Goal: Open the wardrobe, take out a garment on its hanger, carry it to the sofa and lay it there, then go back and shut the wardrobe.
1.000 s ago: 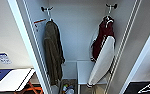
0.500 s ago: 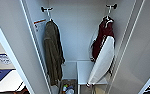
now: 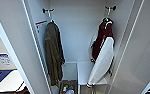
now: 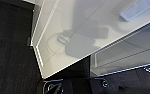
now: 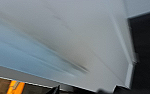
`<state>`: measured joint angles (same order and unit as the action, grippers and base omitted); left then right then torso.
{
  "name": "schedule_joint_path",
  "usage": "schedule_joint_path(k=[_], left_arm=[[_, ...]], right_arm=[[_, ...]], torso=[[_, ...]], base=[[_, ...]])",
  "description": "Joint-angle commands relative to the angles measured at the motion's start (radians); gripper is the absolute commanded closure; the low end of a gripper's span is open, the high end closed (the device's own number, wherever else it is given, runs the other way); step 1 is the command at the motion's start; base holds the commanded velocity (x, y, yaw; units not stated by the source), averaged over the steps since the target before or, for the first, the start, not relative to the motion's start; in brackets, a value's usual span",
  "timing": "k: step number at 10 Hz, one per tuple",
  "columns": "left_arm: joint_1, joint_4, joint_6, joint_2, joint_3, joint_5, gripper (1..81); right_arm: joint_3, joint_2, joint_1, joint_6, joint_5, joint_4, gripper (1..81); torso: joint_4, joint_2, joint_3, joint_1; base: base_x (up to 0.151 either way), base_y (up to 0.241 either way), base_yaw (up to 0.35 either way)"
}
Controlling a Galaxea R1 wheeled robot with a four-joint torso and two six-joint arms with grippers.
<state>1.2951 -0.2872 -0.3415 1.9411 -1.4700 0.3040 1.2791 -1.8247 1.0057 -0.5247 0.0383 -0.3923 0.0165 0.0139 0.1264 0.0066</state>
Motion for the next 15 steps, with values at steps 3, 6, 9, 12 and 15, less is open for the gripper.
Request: schedule_joint_path(k=[3,6,9,12,15], left_arm=[[0.079,0.046,-0.005,0.13,-0.168,0.073,1.0],[0.117,0.057,-0.007,0.249,-0.306,0.06,1.0],[0.157,0.062,-0.008,0.343,-0.415,0.032,1.0],[0.177,0.059,-0.008,0.495,-0.614,-0.056,1.0],[0.204,0.049,-0.008,0.618,-0.754,-0.068,1.0]], right_arm=[[0.365,-0.101,0.034,-0.05,-0.057,0.173,1.0],[0.529,-0.219,0.153,-0.049,-0.06,0.171,1.0],[0.67,-0.407,0.277,-0.035,-0.061,0.158,1.0],[0.787,-0.586,0.357,-0.024,-0.061,0.13,1.0],[0.873,-0.696,0.416,-0.021,-0.063,0.09,1.0]], torso=[[0.0,0.0,0.0,0.0],[0.0,0.0,0.0,-0.001],[0.0,0.0,0.0,-0.001],[0.0,0.0,0.0,-0.001],[0.0,0.001,0.0,-0.001]], base=[[0.0,0.0,0.0],[0.0,0.0,0.0],[0.0,0.0,0.0],[0.0,0.0,0.0],[0.0,0.0,0.0]])
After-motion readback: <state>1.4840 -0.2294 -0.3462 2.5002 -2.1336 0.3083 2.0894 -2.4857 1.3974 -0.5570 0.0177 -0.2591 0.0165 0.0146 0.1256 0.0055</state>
